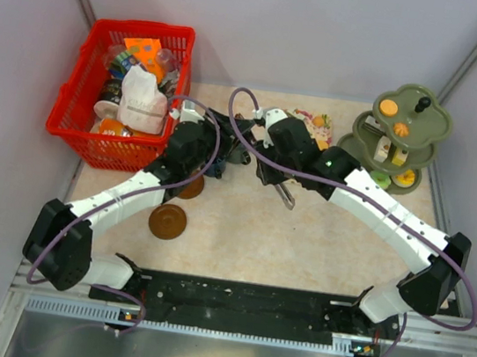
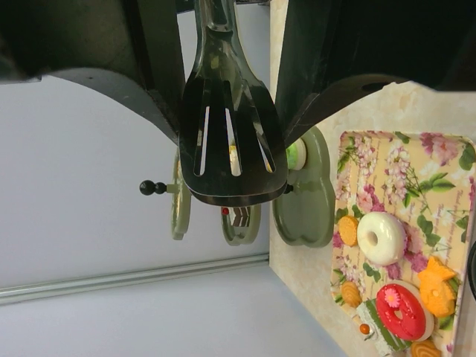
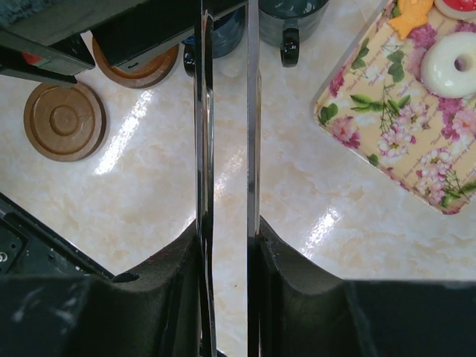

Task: Serve the afternoon tea
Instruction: Adjust the clamp.

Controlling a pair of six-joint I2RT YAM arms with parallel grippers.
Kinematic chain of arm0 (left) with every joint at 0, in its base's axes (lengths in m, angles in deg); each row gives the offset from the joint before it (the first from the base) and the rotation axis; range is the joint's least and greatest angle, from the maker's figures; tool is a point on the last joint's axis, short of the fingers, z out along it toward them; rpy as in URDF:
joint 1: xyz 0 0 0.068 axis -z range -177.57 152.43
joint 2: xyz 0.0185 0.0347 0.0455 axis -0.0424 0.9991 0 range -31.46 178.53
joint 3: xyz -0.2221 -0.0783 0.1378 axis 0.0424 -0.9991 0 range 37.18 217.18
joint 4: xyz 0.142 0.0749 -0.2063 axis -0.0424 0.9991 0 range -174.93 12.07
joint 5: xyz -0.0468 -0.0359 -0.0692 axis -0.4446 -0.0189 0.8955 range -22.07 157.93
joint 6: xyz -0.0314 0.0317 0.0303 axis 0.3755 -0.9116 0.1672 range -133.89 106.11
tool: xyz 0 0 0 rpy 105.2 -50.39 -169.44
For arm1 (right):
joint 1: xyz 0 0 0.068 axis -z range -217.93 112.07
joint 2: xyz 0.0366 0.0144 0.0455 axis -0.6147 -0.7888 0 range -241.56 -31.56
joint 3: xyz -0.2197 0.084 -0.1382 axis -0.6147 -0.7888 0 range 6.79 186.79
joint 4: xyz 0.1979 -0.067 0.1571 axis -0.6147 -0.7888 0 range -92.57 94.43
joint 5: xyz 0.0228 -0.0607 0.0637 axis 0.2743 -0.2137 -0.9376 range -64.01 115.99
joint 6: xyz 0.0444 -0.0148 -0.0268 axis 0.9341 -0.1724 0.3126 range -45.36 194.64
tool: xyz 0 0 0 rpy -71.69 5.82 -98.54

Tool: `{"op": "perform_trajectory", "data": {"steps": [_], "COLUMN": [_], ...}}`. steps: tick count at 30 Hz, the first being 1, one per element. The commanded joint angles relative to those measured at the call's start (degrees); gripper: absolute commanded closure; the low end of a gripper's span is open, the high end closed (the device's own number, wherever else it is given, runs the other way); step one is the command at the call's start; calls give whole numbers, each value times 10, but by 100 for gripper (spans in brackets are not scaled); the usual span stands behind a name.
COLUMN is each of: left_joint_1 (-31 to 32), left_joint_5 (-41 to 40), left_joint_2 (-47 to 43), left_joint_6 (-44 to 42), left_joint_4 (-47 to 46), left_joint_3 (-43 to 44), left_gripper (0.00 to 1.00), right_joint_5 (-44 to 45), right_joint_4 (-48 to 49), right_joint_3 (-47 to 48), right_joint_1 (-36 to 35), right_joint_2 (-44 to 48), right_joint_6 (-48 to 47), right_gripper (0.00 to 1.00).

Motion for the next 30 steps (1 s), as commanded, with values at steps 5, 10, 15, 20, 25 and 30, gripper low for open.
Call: {"op": "perform_trajectory", "data": {"steps": [5, 10, 15, 20, 25, 30], "left_joint_1": [-1, 0, 1, 0, 0, -2], "left_joint_5": [-5, 4, 3, 2, 1, -6], "left_joint_2": [-14, -10, -10, -11, -14, -22], "left_joint_6": [16, 32, 36, 41, 41, 20], "left_joint_4": [-21, -31, -30, -32, -32, -6], "left_joint_3": [-12, -14, -17, -20, -19, -17], "left_gripper": [90, 94, 96, 96, 96, 76], "right_joint_5": [10, 10, 13, 9, 10, 19], "right_joint_4": [10, 10, 16, 15, 15, 5], "right_joint_3": [40, 40, 41, 41, 38, 36], "right_joint_1": [-9, -9, -9, -10, -10, -10], "right_joint_2": [6, 1, -2, -9, -9, -2], "right_joint_6": [3, 4, 3, 3, 3, -3], "right_gripper": [69, 66, 66, 66, 72, 82]}}
